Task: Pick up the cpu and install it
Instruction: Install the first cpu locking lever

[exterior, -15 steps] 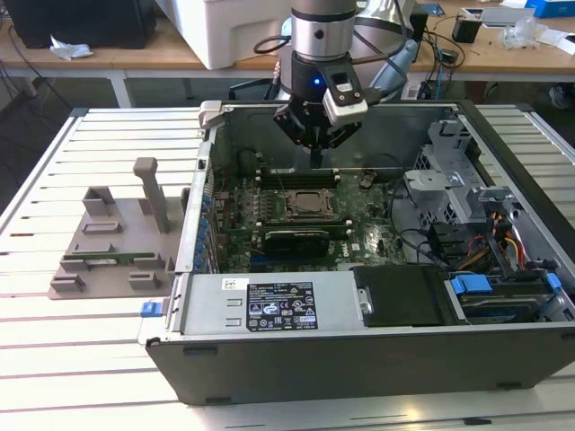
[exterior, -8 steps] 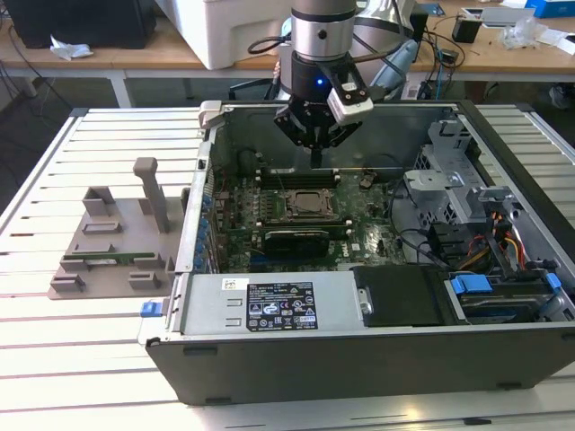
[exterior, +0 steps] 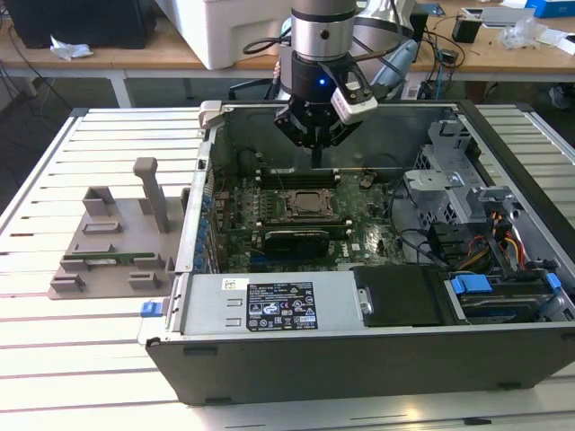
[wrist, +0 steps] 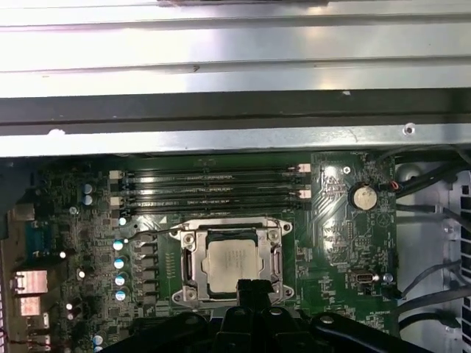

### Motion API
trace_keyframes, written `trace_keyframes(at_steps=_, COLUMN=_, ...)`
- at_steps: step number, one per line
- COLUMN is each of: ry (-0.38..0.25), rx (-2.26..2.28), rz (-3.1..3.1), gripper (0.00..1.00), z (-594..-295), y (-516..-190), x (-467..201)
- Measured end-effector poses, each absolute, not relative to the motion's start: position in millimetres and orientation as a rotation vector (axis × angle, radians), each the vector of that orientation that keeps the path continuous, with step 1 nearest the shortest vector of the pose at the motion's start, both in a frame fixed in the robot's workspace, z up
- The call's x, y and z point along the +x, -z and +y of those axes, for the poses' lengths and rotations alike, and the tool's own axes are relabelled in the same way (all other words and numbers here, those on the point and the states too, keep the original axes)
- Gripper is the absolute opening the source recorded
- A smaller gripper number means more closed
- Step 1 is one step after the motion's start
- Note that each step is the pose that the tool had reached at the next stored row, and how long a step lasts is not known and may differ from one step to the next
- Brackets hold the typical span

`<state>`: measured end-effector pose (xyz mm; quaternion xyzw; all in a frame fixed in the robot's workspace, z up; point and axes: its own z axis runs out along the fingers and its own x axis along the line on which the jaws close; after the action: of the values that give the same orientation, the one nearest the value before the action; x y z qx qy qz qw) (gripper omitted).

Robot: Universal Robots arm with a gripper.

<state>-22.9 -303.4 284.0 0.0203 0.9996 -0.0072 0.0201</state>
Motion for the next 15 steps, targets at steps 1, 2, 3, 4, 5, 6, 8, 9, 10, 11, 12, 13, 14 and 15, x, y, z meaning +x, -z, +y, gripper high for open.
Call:
trace_keyframes(at_steps=1, ry=0.022, rx=0.039, rz=3.101, gripper=0.11, z=-303.4, y=-284.0, x=-22.9)
trace_keyframes(at_steps=2, ry=0.022, rx=0.021, rz=3.101, gripper=0.11, z=-303.4, y=-284.0, x=-22.9)
trace_keyframes(at_steps=3, ry=0.021, rx=-0.002, rz=3.101, gripper=0.11, z=-303.4, y=-284.0, x=-22.9)
trace_keyframes(at_steps=4, ry=0.021, rx=-0.011, rz=3.101, gripper=0.11, z=-303.4, y=-284.0, x=-22.9)
trace_keyframes(at_steps=5, ry=0.021, rx=-0.026, rz=3.101, gripper=0.11, z=-303.4, y=-284.0, x=-22.9)
trace_keyframes(at_steps=6, ry=0.02, rx=-0.049, rz=3.1, gripper=0.11, z=-303.4, y=-284.0, x=-22.9)
trace_keyframes(at_steps=8, ry=0.02, rx=-0.069, rz=3.1, gripper=0.11, z=-303.4, y=-284.0, x=-22.9)
trace_keyframes(at_steps=9, ry=0.019, rx=-0.085, rz=3.099, gripper=0.11, z=-303.4, y=-284.0, x=-22.9)
trace_keyframes(at_steps=10, ry=0.019, rx=-0.105, rz=3.099, gripper=0.11, z=-303.4, y=-284.0, x=-22.9)
trace_keyframes(at_steps=11, ry=0.019, rx=-0.115, rz=3.098, gripper=0.11, z=-303.4, y=-284.0, x=-22.9)
trace_keyframes(at_steps=12, ry=0.019, rx=-0.125, rz=3.098, gripper=0.11, z=-303.4, y=-284.0, x=-22.9)
trace_keyframes(at_steps=13, ry=0.018, rx=-0.135, rz=3.097, gripper=0.11, z=-303.4, y=-284.0, x=-22.9)
trace_keyframes(at_steps=14, ry=0.018, rx=-0.145, rz=3.097, gripper=0.11, z=-303.4, y=-284.0, x=-22.9)
trace_keyframes(at_steps=15, ry=0.018, rx=-0.158, rz=3.096, gripper=0.11, z=-303.4, y=-284.0, x=-22.9)
